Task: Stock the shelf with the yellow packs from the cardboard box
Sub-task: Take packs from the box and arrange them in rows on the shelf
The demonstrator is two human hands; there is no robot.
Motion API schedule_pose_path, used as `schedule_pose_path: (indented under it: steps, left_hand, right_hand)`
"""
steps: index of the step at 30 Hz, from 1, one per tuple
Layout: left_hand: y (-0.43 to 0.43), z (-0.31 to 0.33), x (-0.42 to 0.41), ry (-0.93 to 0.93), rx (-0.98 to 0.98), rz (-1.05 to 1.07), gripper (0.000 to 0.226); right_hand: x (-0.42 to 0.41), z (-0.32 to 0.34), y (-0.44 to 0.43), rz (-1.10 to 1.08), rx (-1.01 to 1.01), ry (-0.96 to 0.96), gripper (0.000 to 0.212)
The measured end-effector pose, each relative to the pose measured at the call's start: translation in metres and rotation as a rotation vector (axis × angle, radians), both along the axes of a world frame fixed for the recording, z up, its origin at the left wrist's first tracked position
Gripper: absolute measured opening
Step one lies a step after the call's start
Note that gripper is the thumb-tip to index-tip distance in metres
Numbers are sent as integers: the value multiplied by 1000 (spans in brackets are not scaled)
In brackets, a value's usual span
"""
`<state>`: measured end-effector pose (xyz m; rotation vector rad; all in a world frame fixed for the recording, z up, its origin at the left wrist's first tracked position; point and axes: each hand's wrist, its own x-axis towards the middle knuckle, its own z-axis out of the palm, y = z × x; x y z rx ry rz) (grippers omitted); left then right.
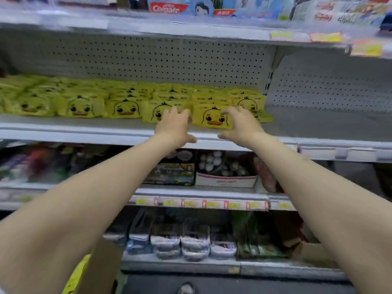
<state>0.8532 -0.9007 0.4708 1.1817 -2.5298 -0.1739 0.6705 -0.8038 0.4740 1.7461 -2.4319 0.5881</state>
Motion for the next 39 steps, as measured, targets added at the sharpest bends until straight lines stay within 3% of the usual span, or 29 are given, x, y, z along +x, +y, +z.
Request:
schedule_pose_path:
  steps: [12, 23, 33, 39]
  left_hand:
    - [48, -34, 227, -81, 86, 333, 71]
    - [-9, -85, 386, -179, 138, 537, 67]
    - [-137, -192, 546, -292, 393, 550, 70]
    - [-177, -275, 610, -380, 582, 463, 74]
  right_hand:
    - [208, -23, -12, 445, 145, 30, 73]
    - [364, -72, -100, 634, 261, 103, 74]
    - [523, -190, -229, 646, 565, 29, 70]
    - [571, -275, -252, 599, 807, -52, 68]
